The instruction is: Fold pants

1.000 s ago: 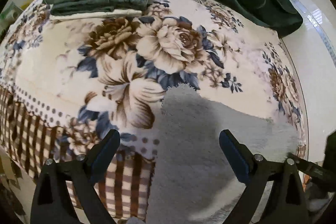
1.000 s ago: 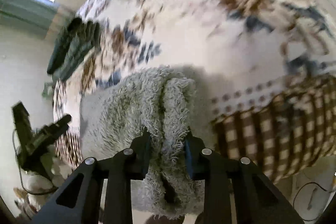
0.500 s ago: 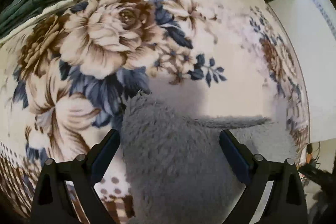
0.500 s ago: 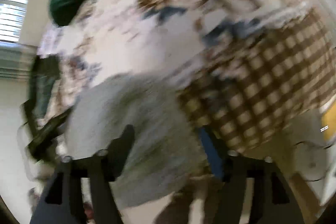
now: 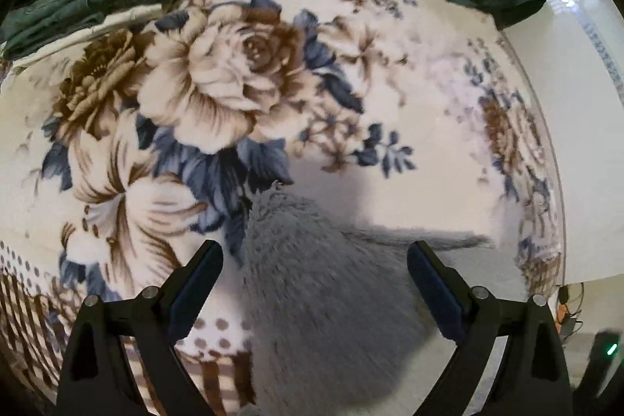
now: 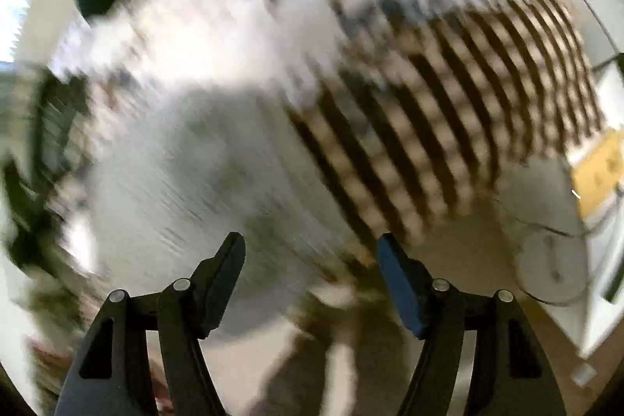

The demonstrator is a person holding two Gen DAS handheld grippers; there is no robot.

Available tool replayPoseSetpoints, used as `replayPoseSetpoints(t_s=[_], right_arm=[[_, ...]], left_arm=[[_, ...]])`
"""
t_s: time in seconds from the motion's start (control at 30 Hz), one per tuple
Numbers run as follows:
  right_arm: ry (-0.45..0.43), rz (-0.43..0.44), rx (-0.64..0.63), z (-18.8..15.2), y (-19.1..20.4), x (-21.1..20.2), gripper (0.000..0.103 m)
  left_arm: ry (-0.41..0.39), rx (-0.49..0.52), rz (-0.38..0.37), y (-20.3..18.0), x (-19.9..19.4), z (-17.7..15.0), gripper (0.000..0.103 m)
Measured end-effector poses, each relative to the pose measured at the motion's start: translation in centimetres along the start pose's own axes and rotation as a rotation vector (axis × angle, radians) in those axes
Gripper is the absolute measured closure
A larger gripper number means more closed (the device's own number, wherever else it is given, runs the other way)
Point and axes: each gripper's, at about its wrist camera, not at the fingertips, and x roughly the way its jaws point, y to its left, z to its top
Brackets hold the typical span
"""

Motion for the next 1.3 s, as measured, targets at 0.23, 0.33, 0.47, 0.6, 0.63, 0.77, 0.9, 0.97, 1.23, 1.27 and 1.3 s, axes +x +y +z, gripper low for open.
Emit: replayPoseSetpoints(t_s=[0.23, 0.33, 0.47, 0.6, 0.63, 0.77, 0.9, 0.97, 1.23, 1.27, 1.3], right_arm=[[0.167, 0.215, -0.001, 7.6, 2.8, 7.3, 0.031], [0.191, 0.200, -0.007, 8.6, 3.8, 10.5, 0.042], [0.114, 0.131, -0.002, 9.5, 3.1, 11.6, 0.069], [0.119, 0.111, -0.003, 10.5, 2.8, 12.4, 0.068], [0.123, 0.103, -0.011, 10.5, 3.1, 12.2, 0.067], [0.109, 0.099, -0.031, 9.5, 2.7, 8.8, 0.044], [0.063, 0.111, 0.016, 5.9, -0.2, 4.4, 0.043], [0.068, 0.126, 0.082, 3.4, -2.6, 3.3, 0.038], [0.156, 0.397, 0.379, -3.6, -8.4, 7.6, 0.038], [0.144, 0.425, 0.400, -3.9, -8.6, 8.0, 0.045], [0.114, 0.463, 0.406, -4.2, -8.7, 8.1, 0.053]], left_arm=[[0.019, 0.000, -0.001, -0.1, 0.3, -0.8, 0.007], [0.034, -0.053, -0.054, 0.9, 2.3, -0.7, 0.007], [0.033, -0.132, -0.155, 2.8, 4.8, -0.4, 0.056], [0.072, -0.249, -0.204, 5.3, 7.1, -0.1, 0.056], [0.082, -0.283, -0.234, 5.8, 7.1, -0.1, 0.054], [0.100, -0.358, -0.291, 6.4, 5.1, 0.3, 0.052], [0.074, -0.324, -0.280, 5.3, 2.0, 0.7, 0.050], [0.066, -0.266, -0.273, 3.7, 0.7, 1.2, 0.028], [0.136, 0.147, -0.230, -9.0, 2.0, 3.6, 0.019], [0.178, 0.193, -0.233, -10.7, 3.4, 3.5, 0.019], [0.210, 0.228, -0.222, -11.9, 4.6, 3.3, 0.019]])
